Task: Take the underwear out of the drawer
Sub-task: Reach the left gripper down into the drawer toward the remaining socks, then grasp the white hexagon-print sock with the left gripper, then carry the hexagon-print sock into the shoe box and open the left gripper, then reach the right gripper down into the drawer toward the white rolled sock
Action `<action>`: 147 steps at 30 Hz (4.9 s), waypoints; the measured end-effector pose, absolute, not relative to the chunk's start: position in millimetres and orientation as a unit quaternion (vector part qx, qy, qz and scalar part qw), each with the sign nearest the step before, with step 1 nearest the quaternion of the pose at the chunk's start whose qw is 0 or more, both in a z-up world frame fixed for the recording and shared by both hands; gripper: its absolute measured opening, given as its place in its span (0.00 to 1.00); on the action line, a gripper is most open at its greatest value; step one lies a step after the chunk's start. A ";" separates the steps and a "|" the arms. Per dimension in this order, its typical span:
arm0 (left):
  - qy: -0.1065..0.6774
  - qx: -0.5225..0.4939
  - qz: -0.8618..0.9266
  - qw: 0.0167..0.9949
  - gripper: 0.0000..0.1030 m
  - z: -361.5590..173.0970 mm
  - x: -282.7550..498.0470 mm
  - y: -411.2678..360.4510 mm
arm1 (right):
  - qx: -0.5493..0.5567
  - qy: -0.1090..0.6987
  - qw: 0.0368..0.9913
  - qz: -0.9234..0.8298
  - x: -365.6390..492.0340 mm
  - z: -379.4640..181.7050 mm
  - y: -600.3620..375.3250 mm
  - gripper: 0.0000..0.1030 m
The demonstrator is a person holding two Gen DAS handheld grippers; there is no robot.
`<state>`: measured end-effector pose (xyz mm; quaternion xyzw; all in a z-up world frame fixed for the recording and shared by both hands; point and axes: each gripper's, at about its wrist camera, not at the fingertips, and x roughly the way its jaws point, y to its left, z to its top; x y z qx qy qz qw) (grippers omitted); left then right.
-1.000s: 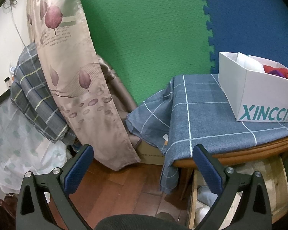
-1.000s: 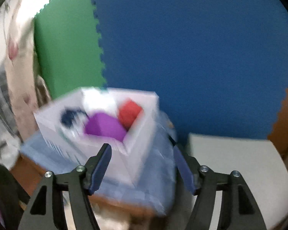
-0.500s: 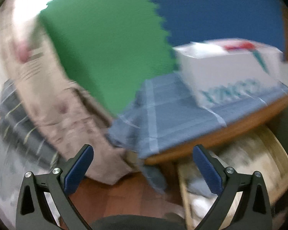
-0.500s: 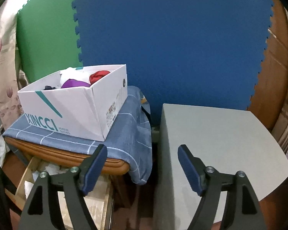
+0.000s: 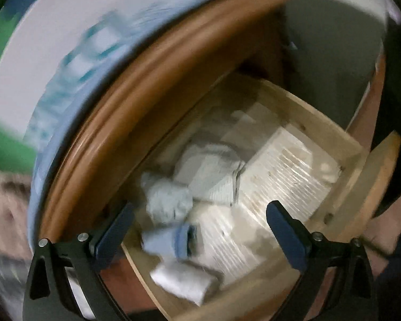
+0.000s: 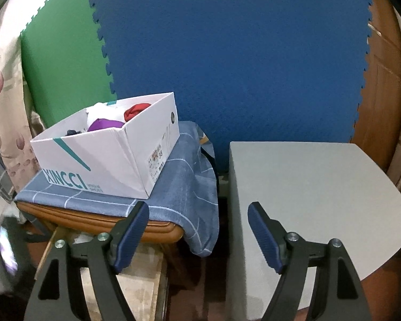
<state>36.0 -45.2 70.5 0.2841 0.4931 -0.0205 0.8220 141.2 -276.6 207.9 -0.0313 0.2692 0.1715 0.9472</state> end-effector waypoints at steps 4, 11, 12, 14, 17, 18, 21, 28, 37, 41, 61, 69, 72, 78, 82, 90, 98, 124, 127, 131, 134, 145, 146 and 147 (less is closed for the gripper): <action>0.504 0.334 -0.055 0.795 0.96 46.6 59.2 -66.2 | -0.014 0.273 0.946 0.177 142.2 207.6 -284.5 0.76; 0.480 0.416 -0.092 0.767 0.98 2.8 66.7 -91.8 | 0.011 0.279 0.943 0.183 144.4 206.8 -295.4 0.76; 0.484 0.409 -0.093 0.768 0.98 -1.2 68.9 -91.2 | 0.012 0.280 0.942 0.184 145.2 206.7 -295.4 0.76; 0.489 0.392 -0.098 0.773 0.98 -4.2 73.4 -86.9 | 0.014 0.282 0.941 0.186 145.8 206.5 -295.0 0.76; 0.489 0.381 -0.094 0.779 0.98 -6.8 80.1 -79.1 | 0.010 0.284 0.940 0.188 146.7 205.6 -292.5 0.76; 0.488 0.383 -0.093 0.779 0.98 -9.4 81.8 -78.2 | 0.008 0.285 0.940 0.188 147.0 205.2 -291.7 0.76; 0.474 0.395 -0.079 0.783 0.98 -16.2 88.5 -70.2 | 0.004 0.291 0.938 0.190 148.8 203.7 -288.7 0.76; 0.493 0.397 -0.085 0.769 0.98 -45.3 92.5 -58.9 | -0.003 0.299 0.935 0.192 150.5 201.5 -284.7 0.76; 0.503 0.296 -0.070 0.809 1.00 -48.4 121.2 -25.5 | -0.008 0.311 0.930 0.195 153.9 198.1 -280.5 0.76; 0.486 0.279 -0.093 0.823 1.00 -54.4 122.9 -17.6 | -0.015 0.317 0.928 0.195 155.1 195.9 -277.7 0.76; 0.464 0.311 -0.213 0.801 0.32 -43.2 109.6 -71.0 | -0.019 0.327 0.926 0.189 159.0 192.4 -277.7 0.76; 0.427 0.312 -0.230 0.817 0.32 -4.4 102.4 -82.2 | -0.012 0.323 0.927 0.188 158.1 192.7 -282.6 0.76; 0.410 0.304 -0.239 0.826 0.32 17.0 105.9 -79.0 | -0.011 0.323 0.928 0.187 158.5 192.4 -283.4 0.76; 0.384 0.269 -0.262 0.844 0.32 56.8 76.5 -98.6 | -0.017 0.324 0.927 0.187 158.6 192.4 -281.4 0.76; 0.370 0.224 -0.263 0.862 0.32 89.3 67.8 -94.4 | -0.017 0.322 0.928 0.188 157.9 193.0 -282.0 0.76; 0.320 0.152 -0.233 0.906 0.33 180.5 91.0 -63.7 | -0.017 0.322 0.928 0.189 157.6 192.9 -280.9 0.76; 0.284 0.148 -0.140 0.937 0.33 260.9 112.5 -10.0 | -0.015 0.320 0.928 0.192 155.5 193.3 -281.0 0.76; 0.385 0.132 -0.026 0.913 0.38 227.7 225.2 26.9 | -0.016 0.321 0.927 0.194 153.7 192.0 -280.0 0.76; 0.387 0.135 -0.025 0.912 0.44 223.7 229.1 17.6 | -0.018 0.321 0.927 0.194 153.7 192.2 -279.7 0.76; 0.377 0.128 -0.014 0.917 0.58 225.3 220.9 25.6 | -0.020 0.321 0.927 0.193 153.0 191.6 -280.2 0.76; 0.348 0.119 0.001 0.930 0.73 230.7 213.4 27.2 | -0.020 0.322 0.927 0.193 153.3 191.3 -280.3 0.76; 0.250 0.035 0.035 0.967 0.92 263.6 153.2 55.3 | -0.031 0.323 0.926 0.191 154.8 189.5 -278.3 0.76; 0.245 0.032 0.045 0.968 0.92 260.8 144.1 65.7 | -0.032 0.323 0.926 0.191 154.8 189.3 -278.1 0.76; 0.240 0.028 0.055 0.969 0.92 261.1 131.7 79.6 | -0.033 0.323 0.926 0.191 155.3 189.3 -277.4 0.76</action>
